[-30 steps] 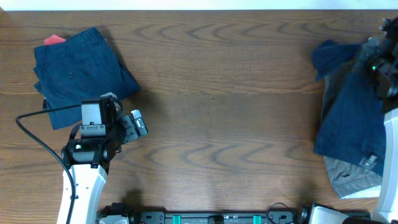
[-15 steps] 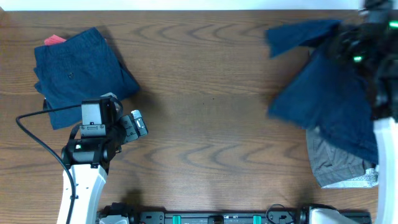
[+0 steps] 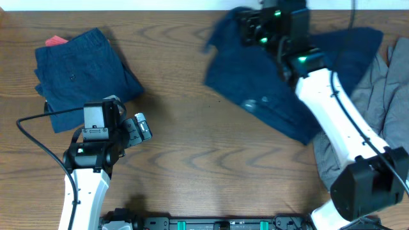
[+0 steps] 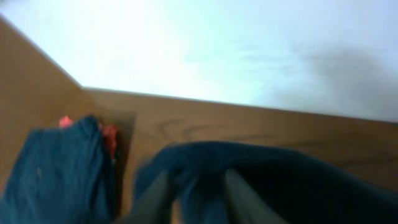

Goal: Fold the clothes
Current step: 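Lift the navy shorts with the right gripper and drop them mid-table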

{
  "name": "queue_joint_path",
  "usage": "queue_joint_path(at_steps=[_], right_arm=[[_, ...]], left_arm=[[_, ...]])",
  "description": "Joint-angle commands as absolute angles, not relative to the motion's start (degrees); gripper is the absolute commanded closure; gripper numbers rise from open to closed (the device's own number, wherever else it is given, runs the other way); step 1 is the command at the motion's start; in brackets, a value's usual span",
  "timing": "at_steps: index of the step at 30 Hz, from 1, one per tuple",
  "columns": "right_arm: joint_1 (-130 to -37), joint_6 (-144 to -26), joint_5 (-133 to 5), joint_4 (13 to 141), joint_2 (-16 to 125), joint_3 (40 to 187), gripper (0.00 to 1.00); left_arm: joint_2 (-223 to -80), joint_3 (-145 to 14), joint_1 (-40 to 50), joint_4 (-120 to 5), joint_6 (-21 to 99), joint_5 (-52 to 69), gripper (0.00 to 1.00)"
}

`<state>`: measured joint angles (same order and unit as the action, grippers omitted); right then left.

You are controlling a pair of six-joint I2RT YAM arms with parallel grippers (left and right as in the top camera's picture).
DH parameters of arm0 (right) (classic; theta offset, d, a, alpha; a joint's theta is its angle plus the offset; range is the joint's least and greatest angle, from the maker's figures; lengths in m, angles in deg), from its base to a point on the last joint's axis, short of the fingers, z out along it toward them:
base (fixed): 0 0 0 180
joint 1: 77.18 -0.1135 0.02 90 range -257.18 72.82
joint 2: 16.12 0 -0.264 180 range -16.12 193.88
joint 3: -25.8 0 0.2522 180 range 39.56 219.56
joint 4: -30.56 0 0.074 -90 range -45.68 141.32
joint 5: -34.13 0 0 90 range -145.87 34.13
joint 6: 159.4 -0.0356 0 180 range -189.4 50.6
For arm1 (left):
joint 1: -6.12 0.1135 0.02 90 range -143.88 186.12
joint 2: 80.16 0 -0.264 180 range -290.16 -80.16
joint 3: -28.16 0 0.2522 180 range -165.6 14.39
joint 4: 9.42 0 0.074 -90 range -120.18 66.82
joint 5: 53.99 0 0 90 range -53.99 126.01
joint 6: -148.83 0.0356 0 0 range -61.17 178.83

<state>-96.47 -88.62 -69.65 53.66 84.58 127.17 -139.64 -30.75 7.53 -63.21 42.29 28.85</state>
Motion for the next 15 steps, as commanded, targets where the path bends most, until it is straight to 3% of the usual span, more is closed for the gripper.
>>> queue_joint_path(at_steps=[1,4,6,7,15], right_arm=[[-97.5,-89.6,-65.0,57.9,86.6,127.9,0.54],[-96.9,-89.1,-54.1,68.7,87.0,127.9,0.39],[-95.7,-89.1,-46.2,75.3,86.6,127.9,0.09],[-94.9,-89.1,-42.8,78.4,86.4,127.9,0.01],[-84.3,-89.3,-36.0,99.8,85.8,127.9,0.01]], left_arm=[[-139.6,-31.8,7.8,-63.2,42.2,28.7,0.02],[-139.6,-31.8,7.8,-62.8,42.2,28.7,0.02],[-139.6,-31.8,7.8,-62.3,41.4,28.7,0.02],[-139.6,-31.8,7.8,-62.1,40.1,28.7,0.02],[-141.9,-31.6,6.5,-52.5,30.2,16.9,0.02]])
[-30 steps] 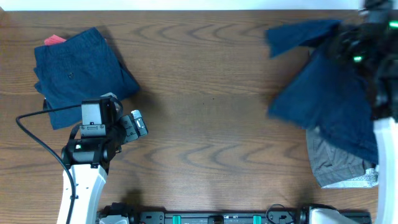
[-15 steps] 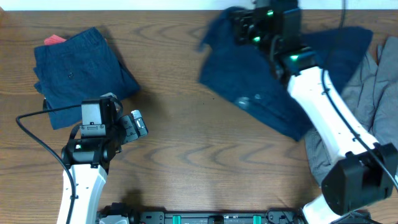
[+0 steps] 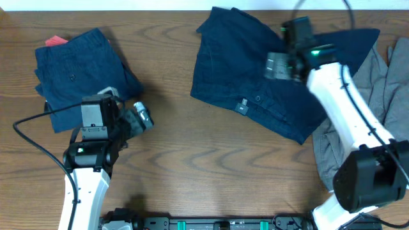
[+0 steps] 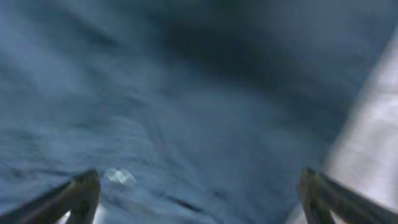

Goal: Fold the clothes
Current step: 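Lift the navy shorts with the right gripper and drop them mid-table, then grasp the navy shorts' near edge with the left gripper and lift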

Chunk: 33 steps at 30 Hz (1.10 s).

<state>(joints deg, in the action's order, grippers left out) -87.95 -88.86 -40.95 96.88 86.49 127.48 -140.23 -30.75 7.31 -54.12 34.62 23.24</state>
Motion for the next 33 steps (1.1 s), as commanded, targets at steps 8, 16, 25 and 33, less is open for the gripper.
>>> queue_joint_path(at_steps=[8,16,25,33], right_arm=[[-72.7,-90.3,-42.0,109.6,85.8,127.9,0.01],[-66.3,-89.8,-45.7,115.0,85.8,127.9,0.01],[-65.8,-88.9,-45.8,117.4,85.8,127.9,0.01],[-65.8,-88.9,-45.9,118.4,85.8,127.9,0.01]], left_arm=[[-154.6,-31.6,-4.2,-40.1,28.0,14.8,0.02],[-172.7,-31.6,-10.3,-19.5,27.5,15.8,0.02],[-188.9,-31.6,-10.3,-0.4,18.8,15.9,0.01],[-195.6,-31.6,-11.6,8.2,16.0,15.9,0.15]])
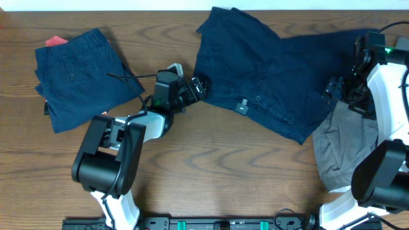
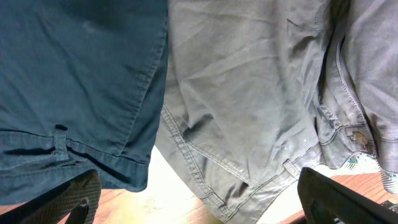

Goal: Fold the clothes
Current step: 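Grasp the navy shorts' near edge with the left gripper and lift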

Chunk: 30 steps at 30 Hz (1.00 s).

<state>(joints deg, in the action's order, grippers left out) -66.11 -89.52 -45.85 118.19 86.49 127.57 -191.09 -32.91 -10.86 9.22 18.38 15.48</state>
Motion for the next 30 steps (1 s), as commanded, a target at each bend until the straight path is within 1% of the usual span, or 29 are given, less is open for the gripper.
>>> queue_joint_path(at_steps=[1,3,5,7,9,10,14,17,20,22,25,30], right_arm=[[-65.8,-88.9,-45.9,118.5,85.8,127.9,0.01],[-65.8,-88.9,-45.9,118.5,85.8,127.9,0.01],[-65.8,-88.9,-45.9,118.6,85.8,127.9,0.01],[-65.8,-88.9,-45.9,118.7,85.8,127.9,0.01],[-65.8,-88.9,-45.9,118.7,85.8,127.9,0.01],[-65.8,-88.9,-45.9,118.7,85.8,127.9,0.01],[-65.8,-88.9,-45.8,118.6,85.8,127.9,0.01],[-65.8,-88.9,-45.8,118.4,85.8,127.9,0.01],[-65.8,-88.9,-45.8,118.3,85.8,127.9,0.01],[-65.8,-88.9,-45.9,118.1,85.8,127.9,0.01],[-65.8,-88.9,-46.7,118.0,85.8,127.9,0.01],[-65.9,-88.9,-49.3,117.7,85.8,127.9,0.01]], left_arm=[[-196.3,-31.6,-11.9,9.6,15.8,16.1,0.21],[-197.1,-31.6,-12.1,12.0,15.6,16.2,0.34],[-197.3,-31.6,-12.1,14.0,15.6,17.1,0.55],[-197.3,-31.6,-12.1,15.3,15.6,18.3,0.69],[-197.3,-31.6,-12.1,15.8,15.6,18.3,0.92],[-197.3,-31.6,-12.1,15.8,15.5,18.2,0.94],[-196.5,-31.6,-11.3,15.2,15.5,14.1,0.94],[-193.2,-31.6,-8.9,10.7,15.8,10.7,0.94],[-186.4,-31.8,-4.5,4.3,19.9,10.5,0.94],[-182.0,-32.7,-1.3,2.1,23.3,10.8,0.94],[-176.0,-36.4,4.2,-1.2,25.4,12.9,0.94],[-173.4,-46.2,10.9,-9.7,25.6,12.9,0.94]])
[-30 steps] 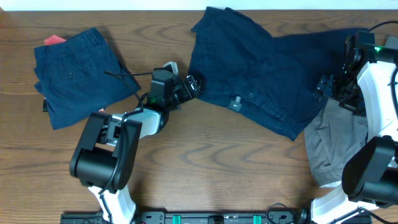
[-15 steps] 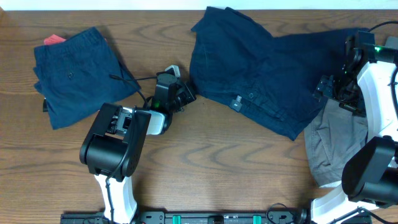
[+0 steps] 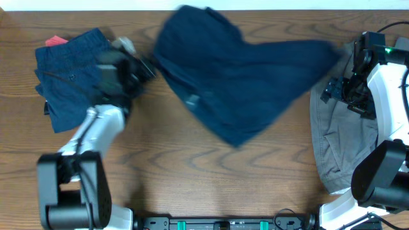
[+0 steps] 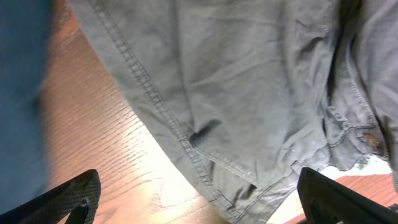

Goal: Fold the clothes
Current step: 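Grasp the navy shorts' near edge with the left gripper and lift, then drag the navy shorts toward the table front with the left gripper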

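Loose navy shorts [image 3: 239,70] lie spread and motion-blurred across the middle of the table in the overhead view. My left gripper [image 3: 142,66] is at their left edge, shut on the cloth, with the arm stretched toward the far left. Off at the right, my right gripper [image 3: 347,96] hangs open over grey trousers [image 3: 339,144]. In the right wrist view its gripper [image 4: 199,208] has its fingers [image 4: 71,199] spread wide over the grey trousers [image 4: 249,81] and bare wood, holding nothing. A blurred strip of the navy shorts [image 4: 22,93] shows at the left edge.
A folded navy garment [image 3: 67,73] lies at the far left with something red [image 3: 56,40] under its back corner. The grey trousers reach the table's right edge. The table's back edge [image 3: 96,6] runs just behind the clothes.
My left gripper has moved up and to the left, and the navy shorts have shifted left with it, coming off the grey trousers. The right arm has stayed where it was, still open.
At first my right gripper held the navy shorts up at the back of the table. Then the shorts lay spread and it was open above them. Later it stood open over the grey trousers while my left gripper reached the shorts' left edge. Now the shorts sit further left.
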{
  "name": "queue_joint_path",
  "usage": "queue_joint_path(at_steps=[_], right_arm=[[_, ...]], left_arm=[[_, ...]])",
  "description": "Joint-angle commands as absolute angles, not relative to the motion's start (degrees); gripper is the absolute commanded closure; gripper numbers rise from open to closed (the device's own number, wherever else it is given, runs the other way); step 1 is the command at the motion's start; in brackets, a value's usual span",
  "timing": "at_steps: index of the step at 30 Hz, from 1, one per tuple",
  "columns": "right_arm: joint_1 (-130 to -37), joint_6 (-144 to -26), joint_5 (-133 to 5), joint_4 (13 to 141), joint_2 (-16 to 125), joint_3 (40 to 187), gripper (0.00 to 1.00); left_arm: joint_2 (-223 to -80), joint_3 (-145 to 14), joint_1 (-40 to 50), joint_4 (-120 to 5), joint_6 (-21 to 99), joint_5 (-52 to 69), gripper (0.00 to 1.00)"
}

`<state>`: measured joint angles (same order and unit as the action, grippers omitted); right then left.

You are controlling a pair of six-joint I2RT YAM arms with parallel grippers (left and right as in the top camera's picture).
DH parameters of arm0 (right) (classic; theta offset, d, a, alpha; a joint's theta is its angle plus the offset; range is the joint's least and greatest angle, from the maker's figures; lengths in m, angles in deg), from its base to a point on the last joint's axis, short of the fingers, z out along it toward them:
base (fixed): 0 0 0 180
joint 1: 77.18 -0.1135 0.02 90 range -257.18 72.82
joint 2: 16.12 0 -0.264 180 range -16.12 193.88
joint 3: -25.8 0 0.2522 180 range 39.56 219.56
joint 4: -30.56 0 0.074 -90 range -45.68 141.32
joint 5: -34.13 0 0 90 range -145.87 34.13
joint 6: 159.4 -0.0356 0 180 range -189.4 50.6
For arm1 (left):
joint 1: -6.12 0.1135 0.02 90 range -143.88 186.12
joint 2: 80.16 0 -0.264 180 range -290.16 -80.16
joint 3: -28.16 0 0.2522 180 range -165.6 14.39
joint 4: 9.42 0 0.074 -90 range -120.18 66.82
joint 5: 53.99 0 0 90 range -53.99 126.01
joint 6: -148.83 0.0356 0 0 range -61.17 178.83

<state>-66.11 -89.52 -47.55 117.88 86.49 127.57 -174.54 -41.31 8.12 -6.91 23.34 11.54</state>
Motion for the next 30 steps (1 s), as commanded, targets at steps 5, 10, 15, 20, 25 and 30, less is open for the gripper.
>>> queue_joint_path(at_steps=[5,10,15,20,25,30], right_arm=[[-65.9,-88.8,-49.9,117.8,85.8,127.9,0.01],[-66.0,-87.1,-52.5,117.2,85.8,127.9,0.01],[-66.0,-82.3,-59.5,115.4,85.8,127.9,0.01],[-66.8,-80.8,-63.6,113.1,85.8,127.9,0.01],[-68.8,-78.0,-64.9,112.0,85.9,127.9,0.11],[-69.8,-76.8,-64.9,110.7,86.4,127.7,0.27]], left_arm=[[-173.3,-49.1,12.3,-23.9,26.1,12.8,0.16],[-173.3,-49.1,11.1,-43.1,26.1,11.0,0.02],[-173.4,-48.8,7.4,-64.7,26.1,11.0,0.02],[-173.4,-45.4,0.4,-71.4,25.3,10.9,0.02],[-173.4,-40.6,-7.7,-69.3,15.6,10.9,0.02],[-173.4,-33.9,-14.0,-59.2,4.2,10.9,0.0]])
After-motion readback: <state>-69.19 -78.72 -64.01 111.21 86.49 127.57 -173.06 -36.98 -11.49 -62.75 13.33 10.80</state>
